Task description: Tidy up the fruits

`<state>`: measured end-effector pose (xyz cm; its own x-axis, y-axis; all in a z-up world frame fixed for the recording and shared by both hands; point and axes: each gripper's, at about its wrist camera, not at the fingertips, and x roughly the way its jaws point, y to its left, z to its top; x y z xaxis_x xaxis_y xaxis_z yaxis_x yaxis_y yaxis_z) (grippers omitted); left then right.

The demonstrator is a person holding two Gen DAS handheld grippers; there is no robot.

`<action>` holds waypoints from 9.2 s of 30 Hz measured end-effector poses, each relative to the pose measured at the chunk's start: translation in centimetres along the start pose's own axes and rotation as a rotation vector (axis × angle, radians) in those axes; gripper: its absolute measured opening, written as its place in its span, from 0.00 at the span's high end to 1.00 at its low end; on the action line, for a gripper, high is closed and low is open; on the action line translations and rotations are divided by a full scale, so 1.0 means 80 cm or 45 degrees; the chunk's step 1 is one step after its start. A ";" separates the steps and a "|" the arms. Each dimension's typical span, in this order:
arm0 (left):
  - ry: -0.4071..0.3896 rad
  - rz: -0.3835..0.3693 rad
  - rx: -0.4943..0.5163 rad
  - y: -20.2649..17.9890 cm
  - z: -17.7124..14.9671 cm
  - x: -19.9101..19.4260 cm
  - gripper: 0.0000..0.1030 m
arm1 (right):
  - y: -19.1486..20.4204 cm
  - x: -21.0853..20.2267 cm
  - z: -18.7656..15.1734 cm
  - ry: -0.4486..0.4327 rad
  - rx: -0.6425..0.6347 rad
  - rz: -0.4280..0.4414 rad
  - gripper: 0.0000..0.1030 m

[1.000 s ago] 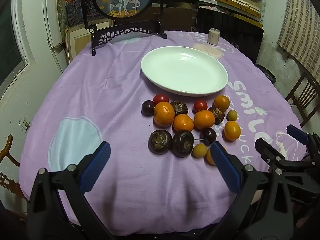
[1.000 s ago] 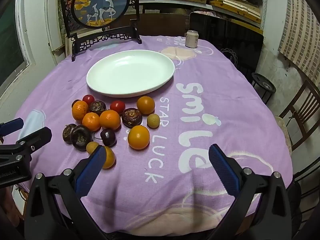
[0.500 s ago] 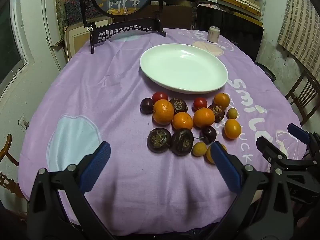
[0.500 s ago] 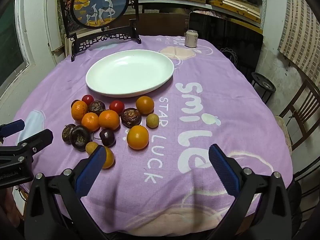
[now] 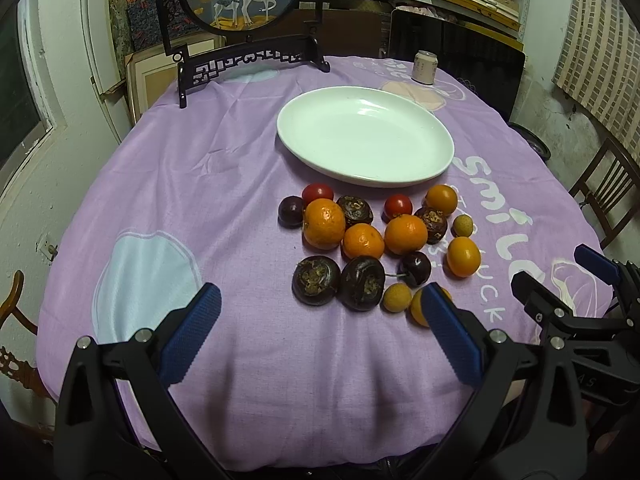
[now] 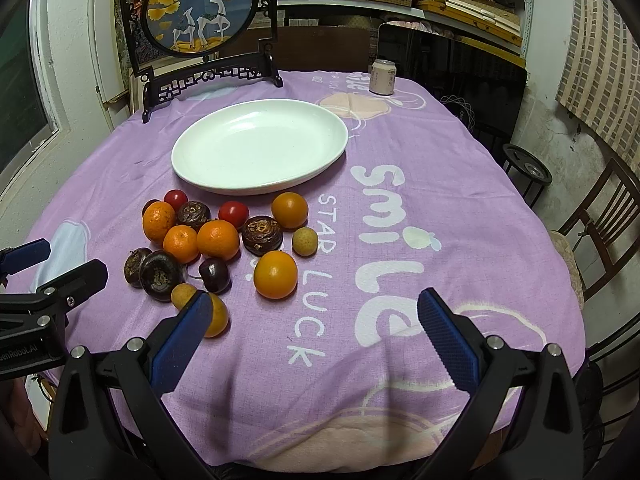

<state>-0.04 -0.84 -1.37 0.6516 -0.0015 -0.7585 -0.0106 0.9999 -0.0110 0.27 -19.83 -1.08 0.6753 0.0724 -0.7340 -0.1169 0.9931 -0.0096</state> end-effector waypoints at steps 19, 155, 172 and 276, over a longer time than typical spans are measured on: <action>0.011 -0.011 0.012 -0.007 0.005 -0.005 0.02 | 0.003 0.001 -0.001 0.010 -0.002 0.014 0.01; -0.116 -0.155 -0.076 0.049 0.106 0.054 0.05 | 0.002 0.057 0.088 0.012 -0.148 0.325 0.29; 0.058 -0.106 -0.002 0.032 -0.002 0.060 0.05 | 0.007 0.076 0.003 0.103 -0.176 0.290 0.33; 0.078 -0.233 -0.133 0.076 0.017 0.076 0.19 | 0.031 0.073 0.009 0.132 -0.182 0.468 0.41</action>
<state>4.90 5.27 -5.15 0.6025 -0.1871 -0.7759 0.0232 0.9758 -0.2173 4.45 -16.87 -4.91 0.4934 0.4034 -0.7706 -0.4419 0.8793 0.1774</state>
